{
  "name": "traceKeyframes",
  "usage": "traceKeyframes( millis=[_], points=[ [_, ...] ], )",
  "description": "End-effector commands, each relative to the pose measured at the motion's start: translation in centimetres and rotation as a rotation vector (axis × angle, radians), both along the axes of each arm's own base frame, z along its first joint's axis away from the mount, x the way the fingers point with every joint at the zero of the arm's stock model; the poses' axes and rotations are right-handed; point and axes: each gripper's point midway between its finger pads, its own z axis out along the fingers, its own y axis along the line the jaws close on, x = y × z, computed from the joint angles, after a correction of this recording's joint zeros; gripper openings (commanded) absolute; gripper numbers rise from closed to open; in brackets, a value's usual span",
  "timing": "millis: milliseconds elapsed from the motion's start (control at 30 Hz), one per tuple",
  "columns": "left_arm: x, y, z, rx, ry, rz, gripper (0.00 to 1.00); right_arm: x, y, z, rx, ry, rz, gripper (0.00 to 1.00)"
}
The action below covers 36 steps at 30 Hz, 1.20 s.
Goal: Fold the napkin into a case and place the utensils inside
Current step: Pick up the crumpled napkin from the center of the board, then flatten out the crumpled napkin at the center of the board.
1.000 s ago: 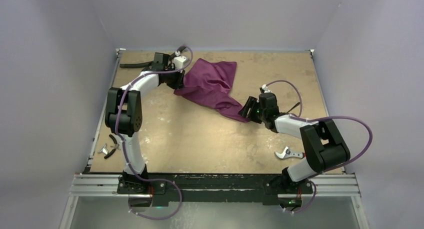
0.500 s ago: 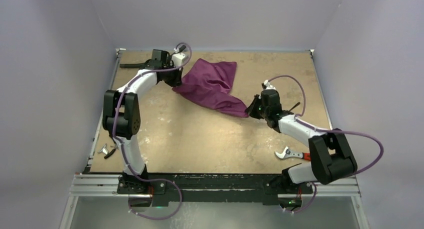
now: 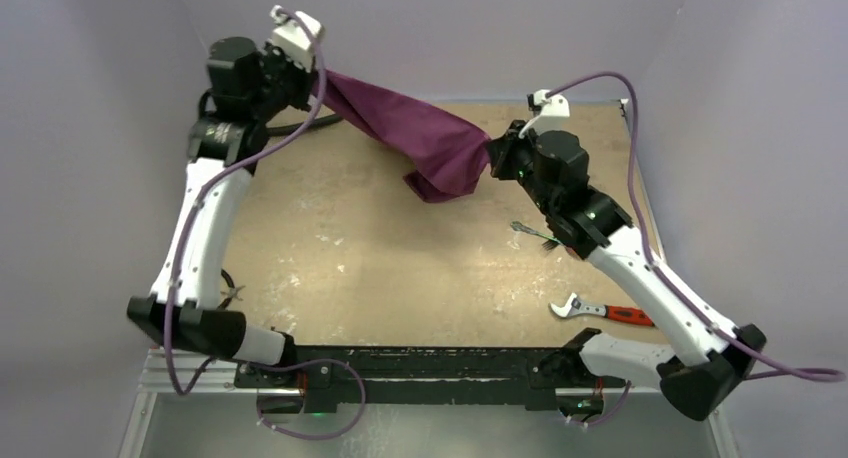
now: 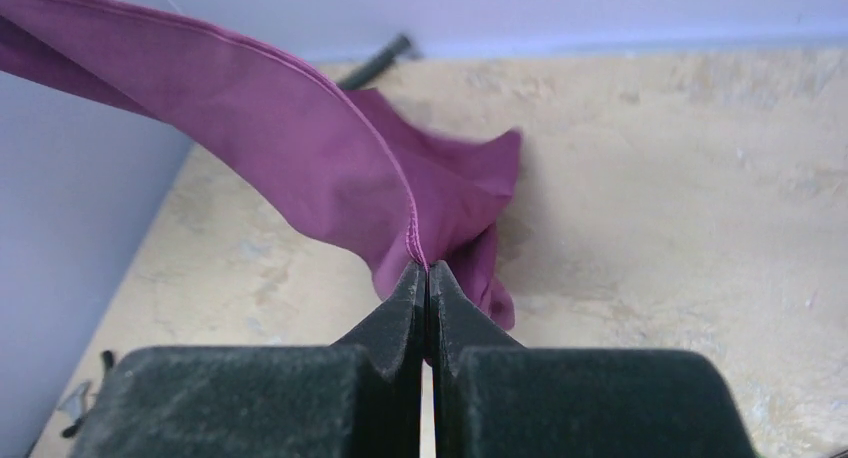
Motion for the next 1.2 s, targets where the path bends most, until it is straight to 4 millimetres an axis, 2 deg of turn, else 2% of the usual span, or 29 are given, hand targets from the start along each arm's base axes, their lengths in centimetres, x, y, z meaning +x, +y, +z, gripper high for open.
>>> traceKeyframes(
  millis=[0,100,167,233,300,400,533,667,700,800,867,967,1167],
  points=[
    [-6.0,2.5,8.7,0.015,-0.178,0.071,0.00,-3.8,-2.9,6.2,-0.055,-0.116,-0.075,0.00],
    [-10.4,3.4,12.1,0.022,-0.236,0.075,0.00,-7.0,-4.1,10.9,-0.004,-0.198,-0.047,0.00],
    [-13.2,4.0,13.4,0.033,-0.245,0.081,0.00,-8.9,-5.1,13.9,0.033,-0.247,-0.025,0.00],
    [-15.6,4.7,14.8,0.043,-0.276,0.095,0.00,-10.4,-5.9,16.0,0.055,-0.277,-0.003,0.00],
    [-17.4,5.2,15.3,0.057,-0.295,0.102,0.00,-10.9,-5.8,16.5,0.059,-0.271,0.017,0.00],
    [-18.1,5.7,13.9,0.085,-0.278,0.117,0.00,-10.1,-5.2,15.3,0.045,-0.241,0.017,0.00],
    [-16.2,6.6,9.8,0.141,-0.214,0.165,0.00,-7.9,-3.9,13.0,0.016,-0.202,-0.011,0.00],
    [-13.3,7.2,5.0,0.191,-0.164,0.209,0.00,-4.8,-2.3,8.6,-0.069,-0.135,-0.049,0.00],
    [-12.2,7.1,2.9,0.205,-0.131,0.209,0.00,-4.2,-1.8,7.3,-0.088,-0.116,-0.047,0.00],
    [-9.4,7.3,-1.2,0.233,-0.085,0.235,0.00,-1.8,-1.0,3.9,-0.174,-0.089,-0.079,0.00],
    [-7.4,7.5,-3.8,0.259,-0.064,0.254,0.00,0.1,-0.7,2.8,-0.223,-0.109,-0.118,0.00],
    [-4.0,8.2,-6.5,0.300,-0.079,0.313,0.00,3.5,0.1,1.1,-0.276,-0.127,-0.142,0.00],
    [1.8,8.3,-12.0,0.347,-0.036,0.353,0.00,10.8,-0.4,-2.0,-0.311,-0.134,-0.177,0.00]
  ],
)
